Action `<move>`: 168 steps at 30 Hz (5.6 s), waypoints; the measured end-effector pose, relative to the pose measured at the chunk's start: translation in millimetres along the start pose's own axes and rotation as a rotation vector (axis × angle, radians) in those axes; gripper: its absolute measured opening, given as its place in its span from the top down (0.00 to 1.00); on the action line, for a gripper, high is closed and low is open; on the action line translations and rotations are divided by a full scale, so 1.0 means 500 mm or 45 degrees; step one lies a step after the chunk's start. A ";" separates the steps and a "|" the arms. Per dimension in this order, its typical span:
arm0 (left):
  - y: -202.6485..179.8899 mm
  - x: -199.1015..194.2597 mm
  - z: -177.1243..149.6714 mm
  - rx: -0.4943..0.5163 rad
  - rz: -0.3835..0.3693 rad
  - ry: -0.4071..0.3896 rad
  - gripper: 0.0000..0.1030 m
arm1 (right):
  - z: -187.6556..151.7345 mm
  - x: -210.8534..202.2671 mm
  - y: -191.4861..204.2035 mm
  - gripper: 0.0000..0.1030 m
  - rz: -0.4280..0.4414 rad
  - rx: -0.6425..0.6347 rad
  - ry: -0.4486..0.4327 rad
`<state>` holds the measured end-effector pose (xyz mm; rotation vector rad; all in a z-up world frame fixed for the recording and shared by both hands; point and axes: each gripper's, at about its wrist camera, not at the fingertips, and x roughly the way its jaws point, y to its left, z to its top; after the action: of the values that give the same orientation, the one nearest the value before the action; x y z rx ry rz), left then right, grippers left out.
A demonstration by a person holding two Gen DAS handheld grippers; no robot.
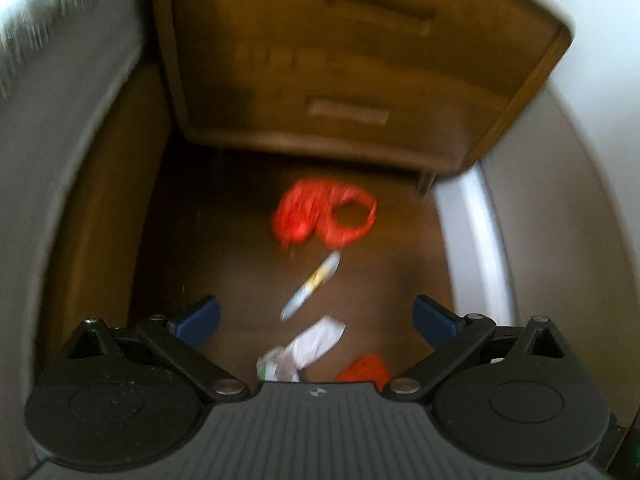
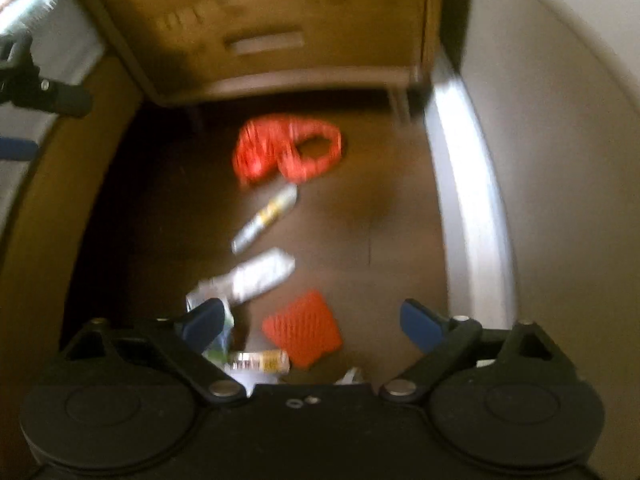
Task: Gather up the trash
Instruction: 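Lower both tools to the floor trash beside the nightstand, then grasp the white-green plastic bag with left gripper while right gripper grasps grey tissue, then lift the plastic bag and grey tissue up to the teal bin, then lower both items into the teal bin and open both grippers, then withdraw both tools from the bin and lower toward the floor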
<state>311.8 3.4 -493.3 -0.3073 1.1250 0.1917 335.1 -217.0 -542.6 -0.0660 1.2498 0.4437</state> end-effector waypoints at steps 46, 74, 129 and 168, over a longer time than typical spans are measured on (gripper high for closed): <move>0.057 0.343 -0.245 -0.173 0.090 0.527 0.74 | -0.148 0.230 -0.034 0.79 -0.105 0.488 0.304; -0.033 -0.531 0.255 -0.109 -0.154 0.149 0.74 | 0.359 -0.611 0.156 0.80 0.097 0.331 -0.218; -0.237 -0.463 1.016 0.048 0.049 0.000 0.74 | 1.105 -0.597 0.258 0.79 0.037 -0.402 -0.434; -0.197 -0.707 0.891 0.190 -0.018 -0.260 0.40 | 0.998 -0.774 0.273 0.40 0.154 -0.304 -0.570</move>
<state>573.7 61.9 17.9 -0.1588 0.9292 0.1231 642.0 -61.0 4.3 -0.0884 0.7598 0.6715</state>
